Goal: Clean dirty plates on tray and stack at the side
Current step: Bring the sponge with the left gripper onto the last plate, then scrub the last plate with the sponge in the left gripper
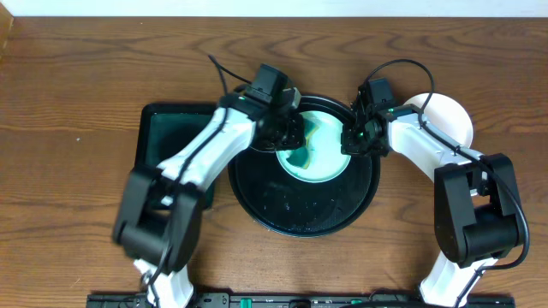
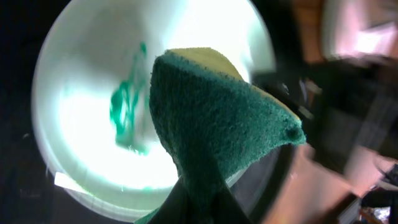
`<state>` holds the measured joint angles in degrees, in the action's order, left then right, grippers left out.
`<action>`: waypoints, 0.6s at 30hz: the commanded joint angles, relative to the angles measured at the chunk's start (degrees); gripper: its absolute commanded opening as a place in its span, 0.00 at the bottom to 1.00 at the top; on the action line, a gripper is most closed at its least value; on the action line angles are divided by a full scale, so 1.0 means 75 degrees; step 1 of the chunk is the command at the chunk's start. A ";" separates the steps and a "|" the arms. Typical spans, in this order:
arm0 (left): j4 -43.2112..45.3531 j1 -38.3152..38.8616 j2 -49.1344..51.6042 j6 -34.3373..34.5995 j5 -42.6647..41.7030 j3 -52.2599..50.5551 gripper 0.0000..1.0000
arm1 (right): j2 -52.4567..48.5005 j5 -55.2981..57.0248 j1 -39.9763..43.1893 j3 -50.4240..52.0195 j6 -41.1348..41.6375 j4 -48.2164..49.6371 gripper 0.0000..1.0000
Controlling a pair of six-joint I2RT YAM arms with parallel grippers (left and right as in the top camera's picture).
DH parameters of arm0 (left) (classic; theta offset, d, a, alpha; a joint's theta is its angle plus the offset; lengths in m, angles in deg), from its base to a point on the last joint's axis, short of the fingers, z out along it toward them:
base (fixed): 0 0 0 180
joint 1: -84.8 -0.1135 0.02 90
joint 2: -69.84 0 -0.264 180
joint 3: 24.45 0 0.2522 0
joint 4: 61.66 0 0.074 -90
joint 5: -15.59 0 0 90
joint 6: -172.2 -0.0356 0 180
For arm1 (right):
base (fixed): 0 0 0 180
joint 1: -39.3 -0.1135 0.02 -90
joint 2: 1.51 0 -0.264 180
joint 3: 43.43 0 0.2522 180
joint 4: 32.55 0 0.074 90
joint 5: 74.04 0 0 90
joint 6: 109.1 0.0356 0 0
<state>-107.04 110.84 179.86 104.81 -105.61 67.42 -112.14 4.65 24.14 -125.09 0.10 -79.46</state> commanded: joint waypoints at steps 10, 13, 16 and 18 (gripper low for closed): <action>0.1425 0.0003 0.1565 0.1093 0.0015 -0.0020 0.07 | -0.0323 -0.0562 -0.0192 0.0184 -0.0140 -0.0125 0.01; 0.1746 0.0128 0.1655 0.1303 -0.1259 -0.0020 0.07 | -0.0323 -0.0560 -0.0192 0.0184 -0.0140 -0.0119 0.01; 0.1746 0.0361 0.1655 0.1346 -0.1574 -0.0020 0.07 | -0.0323 -0.0560 -0.0192 0.0184 -0.0140 -0.0122 0.01; 0.1743 0.0504 0.1655 0.1343 -0.1574 -0.0020 0.07 | -0.0323 -0.0560 -0.0192 0.0184 -0.0140 -0.0122 0.01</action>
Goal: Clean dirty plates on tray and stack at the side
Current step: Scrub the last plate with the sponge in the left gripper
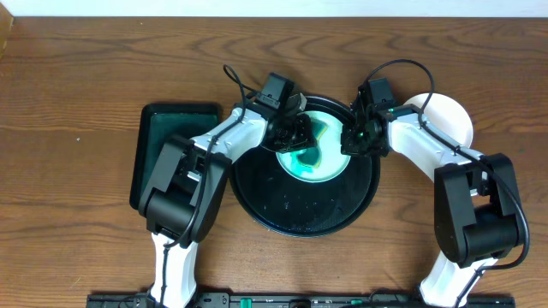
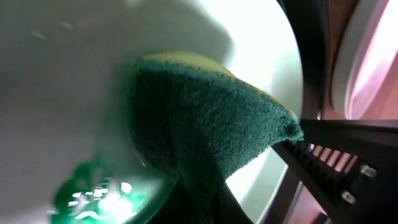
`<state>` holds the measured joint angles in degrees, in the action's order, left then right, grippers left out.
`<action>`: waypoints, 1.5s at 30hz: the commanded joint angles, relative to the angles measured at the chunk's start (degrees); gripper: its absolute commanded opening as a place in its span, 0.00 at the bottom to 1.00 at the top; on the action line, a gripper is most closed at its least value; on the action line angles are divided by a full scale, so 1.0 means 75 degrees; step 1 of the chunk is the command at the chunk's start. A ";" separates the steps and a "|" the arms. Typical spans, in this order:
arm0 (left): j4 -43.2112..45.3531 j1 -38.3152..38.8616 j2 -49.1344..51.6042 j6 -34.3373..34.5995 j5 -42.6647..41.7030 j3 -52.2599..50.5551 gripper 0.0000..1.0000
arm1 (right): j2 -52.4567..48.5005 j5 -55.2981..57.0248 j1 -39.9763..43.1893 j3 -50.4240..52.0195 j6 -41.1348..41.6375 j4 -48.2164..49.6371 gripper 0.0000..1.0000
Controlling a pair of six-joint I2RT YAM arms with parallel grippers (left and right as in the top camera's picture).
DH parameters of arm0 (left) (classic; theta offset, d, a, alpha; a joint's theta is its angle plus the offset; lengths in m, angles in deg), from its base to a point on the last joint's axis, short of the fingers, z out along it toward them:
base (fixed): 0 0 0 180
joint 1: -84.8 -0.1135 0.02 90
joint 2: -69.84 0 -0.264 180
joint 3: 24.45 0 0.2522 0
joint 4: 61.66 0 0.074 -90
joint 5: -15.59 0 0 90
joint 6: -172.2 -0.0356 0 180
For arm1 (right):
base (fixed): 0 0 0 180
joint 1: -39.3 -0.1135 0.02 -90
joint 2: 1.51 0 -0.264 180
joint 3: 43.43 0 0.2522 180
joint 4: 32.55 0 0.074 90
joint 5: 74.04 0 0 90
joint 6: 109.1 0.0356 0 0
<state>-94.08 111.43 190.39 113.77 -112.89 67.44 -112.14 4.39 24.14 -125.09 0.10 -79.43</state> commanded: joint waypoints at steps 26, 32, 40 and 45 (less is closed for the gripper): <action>-0.2355 -0.1125 0.0259 -0.0664 0.4794 -0.0023 0.07 | -0.0323 -0.0522 -0.0187 0.0184 -0.0111 -0.0213 0.01; -0.2387 -0.0903 0.0259 -0.0755 0.4610 -0.0023 0.07 | -0.0323 -0.0522 -0.0187 0.0184 -0.0111 -0.0198 0.01; -0.2020 0.0554 0.0259 -0.1026 0.1565 -0.0023 0.07 | -0.0323 -0.0493 -0.0187 0.0184 -0.0111 -0.0187 0.01; -0.1221 0.1376 0.0259 -0.0289 0.0691 -0.0023 0.07 | -0.0323 -0.0490 -0.0187 0.0184 -0.0111 -0.0271 0.01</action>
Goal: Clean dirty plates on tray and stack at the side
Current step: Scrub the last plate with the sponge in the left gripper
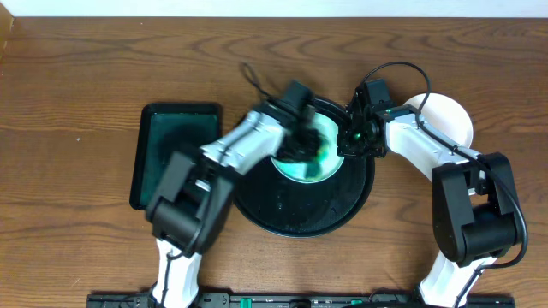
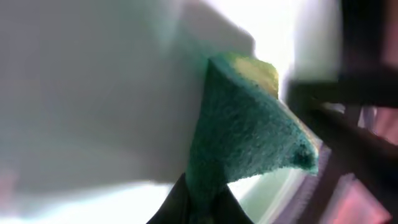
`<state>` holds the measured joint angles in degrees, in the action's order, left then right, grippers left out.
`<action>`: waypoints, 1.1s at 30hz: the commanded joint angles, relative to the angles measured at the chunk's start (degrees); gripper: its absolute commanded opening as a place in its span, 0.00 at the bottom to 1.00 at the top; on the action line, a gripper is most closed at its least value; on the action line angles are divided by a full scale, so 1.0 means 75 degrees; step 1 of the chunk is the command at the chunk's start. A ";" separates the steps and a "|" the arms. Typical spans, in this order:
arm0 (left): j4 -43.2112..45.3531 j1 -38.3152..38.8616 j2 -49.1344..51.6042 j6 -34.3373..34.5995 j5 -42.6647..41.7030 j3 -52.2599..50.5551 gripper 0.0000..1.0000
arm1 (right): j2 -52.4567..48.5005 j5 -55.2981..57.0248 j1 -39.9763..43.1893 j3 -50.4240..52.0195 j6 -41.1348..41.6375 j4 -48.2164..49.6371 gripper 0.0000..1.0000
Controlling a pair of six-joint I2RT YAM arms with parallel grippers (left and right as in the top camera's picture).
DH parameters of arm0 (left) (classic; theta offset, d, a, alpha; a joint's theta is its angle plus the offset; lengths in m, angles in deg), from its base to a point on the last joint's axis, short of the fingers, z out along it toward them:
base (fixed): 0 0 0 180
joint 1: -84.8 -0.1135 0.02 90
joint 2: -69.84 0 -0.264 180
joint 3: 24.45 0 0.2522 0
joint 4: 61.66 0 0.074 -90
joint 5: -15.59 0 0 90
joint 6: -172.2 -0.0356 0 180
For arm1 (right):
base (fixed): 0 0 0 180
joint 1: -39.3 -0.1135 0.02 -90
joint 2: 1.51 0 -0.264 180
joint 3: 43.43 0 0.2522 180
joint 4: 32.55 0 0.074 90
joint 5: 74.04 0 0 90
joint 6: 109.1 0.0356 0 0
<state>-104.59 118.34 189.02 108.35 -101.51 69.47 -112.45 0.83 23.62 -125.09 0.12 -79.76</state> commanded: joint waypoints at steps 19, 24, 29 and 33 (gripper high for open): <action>0.0554 -0.1868 0.0443 0.0519 0.1504 -0.0291 0.07 | -0.0283 -0.0017 -0.0117 0.0184 -0.0146 -0.0408 0.01; -0.0067 -0.2136 0.0440 0.0195 0.2197 -0.0283 0.07 | -0.0283 -0.0017 -0.0117 0.0184 -0.0146 -0.0452 0.01; -0.1192 -0.2011 0.0440 0.0000 0.2920 -0.0140 0.07 | -0.0283 -0.0017 -0.0117 0.0184 -0.0149 -0.0452 0.01; -0.2008 -0.1763 0.0440 -0.0134 0.3756 -0.0105 0.07 | -0.0283 -0.0015 -0.0117 0.0184 -0.0149 -0.0449 0.01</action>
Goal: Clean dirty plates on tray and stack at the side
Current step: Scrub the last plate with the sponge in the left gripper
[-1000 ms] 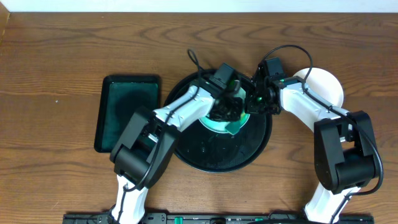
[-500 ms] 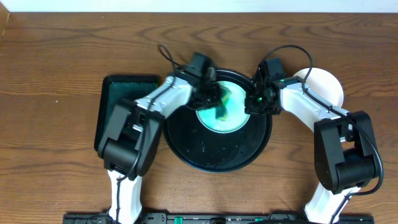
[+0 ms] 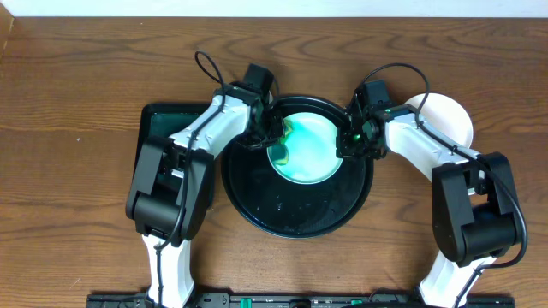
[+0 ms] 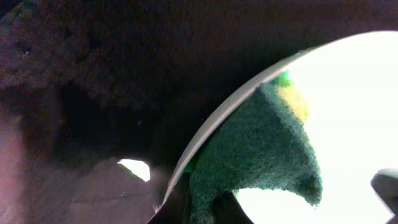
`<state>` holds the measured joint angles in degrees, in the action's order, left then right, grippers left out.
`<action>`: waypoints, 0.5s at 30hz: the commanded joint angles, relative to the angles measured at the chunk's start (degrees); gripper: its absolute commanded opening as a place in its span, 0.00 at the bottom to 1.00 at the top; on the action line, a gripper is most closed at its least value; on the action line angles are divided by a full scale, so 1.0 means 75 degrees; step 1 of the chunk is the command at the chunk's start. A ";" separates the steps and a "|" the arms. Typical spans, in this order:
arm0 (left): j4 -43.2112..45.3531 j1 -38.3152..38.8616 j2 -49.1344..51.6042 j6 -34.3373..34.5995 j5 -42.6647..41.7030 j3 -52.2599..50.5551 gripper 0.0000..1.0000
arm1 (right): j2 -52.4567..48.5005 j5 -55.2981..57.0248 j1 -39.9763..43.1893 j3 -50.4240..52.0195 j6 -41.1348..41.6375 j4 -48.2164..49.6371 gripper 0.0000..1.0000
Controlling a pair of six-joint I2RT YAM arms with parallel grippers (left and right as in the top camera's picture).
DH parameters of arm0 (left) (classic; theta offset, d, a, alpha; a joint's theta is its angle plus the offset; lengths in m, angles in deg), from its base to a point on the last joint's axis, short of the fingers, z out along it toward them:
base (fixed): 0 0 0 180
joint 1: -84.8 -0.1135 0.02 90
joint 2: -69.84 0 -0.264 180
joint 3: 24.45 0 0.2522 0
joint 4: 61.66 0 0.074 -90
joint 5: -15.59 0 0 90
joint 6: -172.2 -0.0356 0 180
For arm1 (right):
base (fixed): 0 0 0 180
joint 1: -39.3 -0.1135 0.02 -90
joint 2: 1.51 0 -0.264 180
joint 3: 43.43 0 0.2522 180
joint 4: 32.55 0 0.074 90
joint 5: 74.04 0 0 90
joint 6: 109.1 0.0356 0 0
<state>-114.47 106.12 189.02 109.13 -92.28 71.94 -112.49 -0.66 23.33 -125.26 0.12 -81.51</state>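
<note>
A white plate (image 3: 310,150) smeared pale green lies in the round black tray (image 3: 295,205). My left gripper (image 3: 276,141) is shut on a green-and-yellow sponge (image 4: 261,149), which rests on the plate's left rim (image 4: 217,124). My right gripper (image 3: 349,141) sits at the plate's right edge, jaws hidden under the wrist. A clean white plate (image 3: 449,115) lies on the table to the right.
A dark green rectangular tray (image 3: 158,141) sits left of the round tray. Both arms reach over the round tray's back half. Brown wooden table (image 3: 68,128) surrounds everything.
The left gripper and sponge have moved from the plate's middle to its left rim. The plate shows a more even pale green film. The right arm has not moved.
The sponge was first over the plate's left part with dark green streaks showing. It then pressed on the smear near the centre, later sat further right, and now rests at the left rim with the streaks spread thin.
</note>
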 commanded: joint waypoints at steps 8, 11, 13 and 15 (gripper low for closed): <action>-0.0609 0.0836 0.0440 -0.0848 0.0385 -0.0434 0.07 | -0.0277 0.0181 -0.0079 0.0207 -0.0204 -0.0219 0.01; -0.0187 0.1329 0.0440 -0.0664 -0.0434 -0.0434 0.07 | -0.0277 0.0181 -0.0079 0.0207 -0.0230 -0.0221 0.01; -0.0003 0.1562 0.0440 -0.0460 -0.0542 -0.0434 0.07 | -0.0277 0.0181 -0.0079 0.0207 -0.0230 -0.0219 0.01; 0.0175 0.1766 0.0440 -0.0350 -0.0562 -0.0434 0.07 | -0.0277 0.0184 -0.0079 0.0207 -0.0230 -0.0221 0.01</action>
<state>-114.01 114.43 188.45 105.05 -90.66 71.83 -112.67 -1.60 23.20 -125.26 -0.05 -82.23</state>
